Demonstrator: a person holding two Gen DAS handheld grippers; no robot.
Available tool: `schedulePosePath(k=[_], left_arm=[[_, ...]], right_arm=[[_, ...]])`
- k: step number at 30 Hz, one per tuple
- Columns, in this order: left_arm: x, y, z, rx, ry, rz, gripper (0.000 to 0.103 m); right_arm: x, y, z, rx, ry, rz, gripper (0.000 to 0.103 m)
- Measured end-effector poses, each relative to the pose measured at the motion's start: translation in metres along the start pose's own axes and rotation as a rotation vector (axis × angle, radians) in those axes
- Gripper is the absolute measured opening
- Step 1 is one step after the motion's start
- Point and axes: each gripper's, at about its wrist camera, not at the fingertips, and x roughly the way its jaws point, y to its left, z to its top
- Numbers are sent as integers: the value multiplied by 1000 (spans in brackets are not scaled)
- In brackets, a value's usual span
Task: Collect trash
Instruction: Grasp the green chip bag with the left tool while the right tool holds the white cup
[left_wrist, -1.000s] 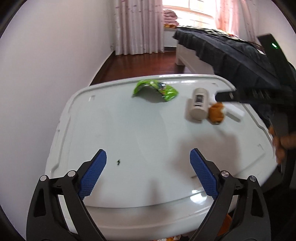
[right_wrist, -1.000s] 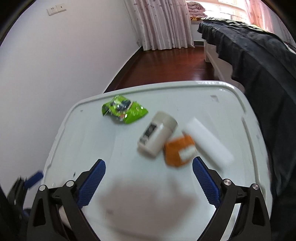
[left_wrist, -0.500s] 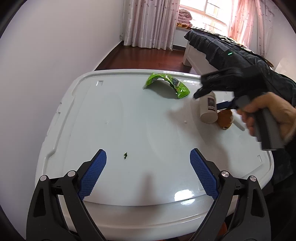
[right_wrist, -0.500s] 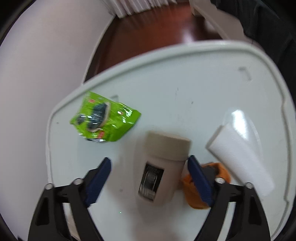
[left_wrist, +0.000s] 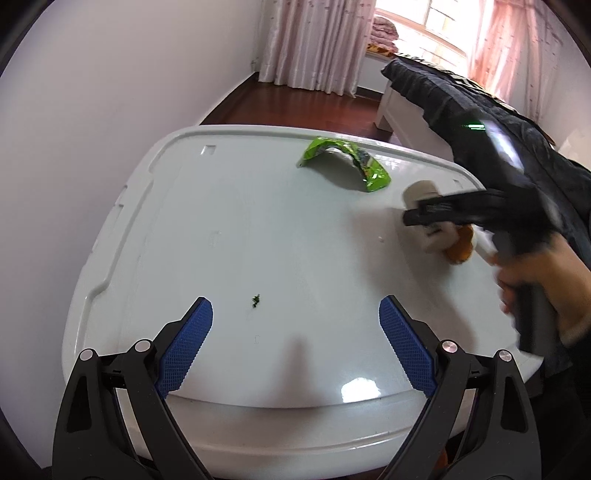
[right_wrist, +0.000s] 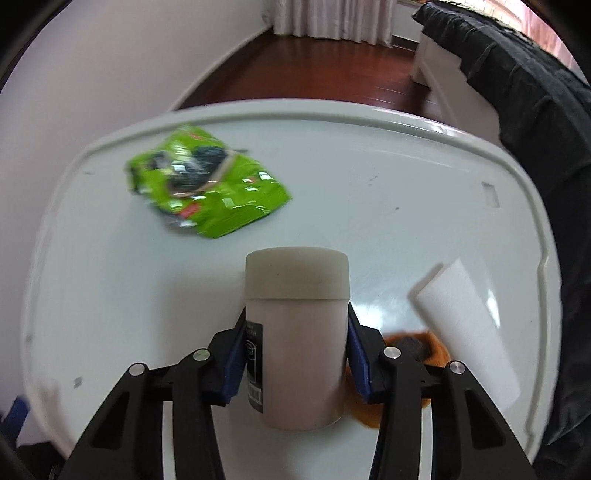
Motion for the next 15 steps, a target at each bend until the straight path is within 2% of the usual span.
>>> schedulePosePath(k=[3,6,11,15], left_arm=[[3,-2,11,2,6,6,89],[17,-10,36,-8,30,-49,89],[65,-25,88,-167,86,-223,89],[97,-35,121,-313,58,-331,89]], right_arm=[[-47,0,-30,-52,-97,77,47],[-87,-12,-69,-82,-197,77,47],[-98,-52,-109,35,-253,122,47],[-93,-72,-106,75,-258,130,47]])
